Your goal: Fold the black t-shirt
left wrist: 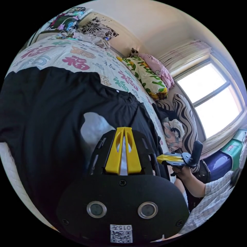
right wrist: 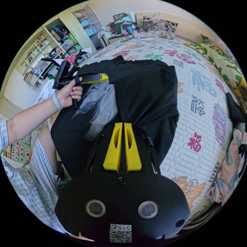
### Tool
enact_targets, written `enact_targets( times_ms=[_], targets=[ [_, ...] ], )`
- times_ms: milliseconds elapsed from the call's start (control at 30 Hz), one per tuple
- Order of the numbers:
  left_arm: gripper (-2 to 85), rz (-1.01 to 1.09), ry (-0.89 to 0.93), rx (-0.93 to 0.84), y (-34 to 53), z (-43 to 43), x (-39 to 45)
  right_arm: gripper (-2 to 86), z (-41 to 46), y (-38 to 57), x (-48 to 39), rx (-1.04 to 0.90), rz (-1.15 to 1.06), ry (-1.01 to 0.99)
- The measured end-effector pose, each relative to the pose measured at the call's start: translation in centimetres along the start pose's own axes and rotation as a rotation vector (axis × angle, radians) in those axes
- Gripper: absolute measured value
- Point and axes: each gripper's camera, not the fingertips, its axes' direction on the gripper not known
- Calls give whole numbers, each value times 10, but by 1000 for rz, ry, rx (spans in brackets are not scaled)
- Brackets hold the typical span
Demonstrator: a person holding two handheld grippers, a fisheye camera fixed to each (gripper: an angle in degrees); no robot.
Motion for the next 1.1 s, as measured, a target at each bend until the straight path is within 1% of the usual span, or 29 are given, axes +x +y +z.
enact_targets(
  times_ms=[67,133,167,200,267,300,367,467,600,700,767,800,933,1033,1100],
  targets=[
    [-8,36,-31,7,-7,-15,7,-6,-1,-4,-3,-5,-13,-22],
    [-6,87,0,-2,-15,-19,18,-6,-9,-8,-2,45,0,-11],
    [-4,131,26,-19,-21,-17,28,-5,-14,-12,2,82,28,32],
    [-3,156,32,-29,-24,-16,33,-5,-18,-18,6,123,87,115],
    [-1,232,-7,-63,-31,-6,52,-5,-20,-30,12,188,176,237],
    [-1,238,-15,-72,-32,-3,54,-6,-15,-42,15,189,186,270],
    [-3,198,-29,-130,-34,10,51,-6,-1,-62,20,147,186,266],
    [-5,133,-107,-157,-30,10,36,-8,32,-83,29,6,220,293],
    [-5,86,-104,-122,-28,-11,23,-9,41,-82,29,67,274,230],
    [-6,78,-118,-117,-27,-27,19,-9,44,-90,21,50,303,245],
    [-7,62,-148,-113,-24,-43,18,-9,44,-96,11,32,307,288],
    [-7,61,-152,-111,-23,-48,19,-9,42,-99,0,52,282,305],
    [-8,83,-114,-68,-3,-100,22,-7,41,-116,-37,90,183,270],
    [-8,97,-104,-13,23,-156,17,-6,61,-136,-61,28,129,219],
    [-8,105,-117,18,41,-194,7,-6,87,-148,-70,-71,127,194]
  ],
)
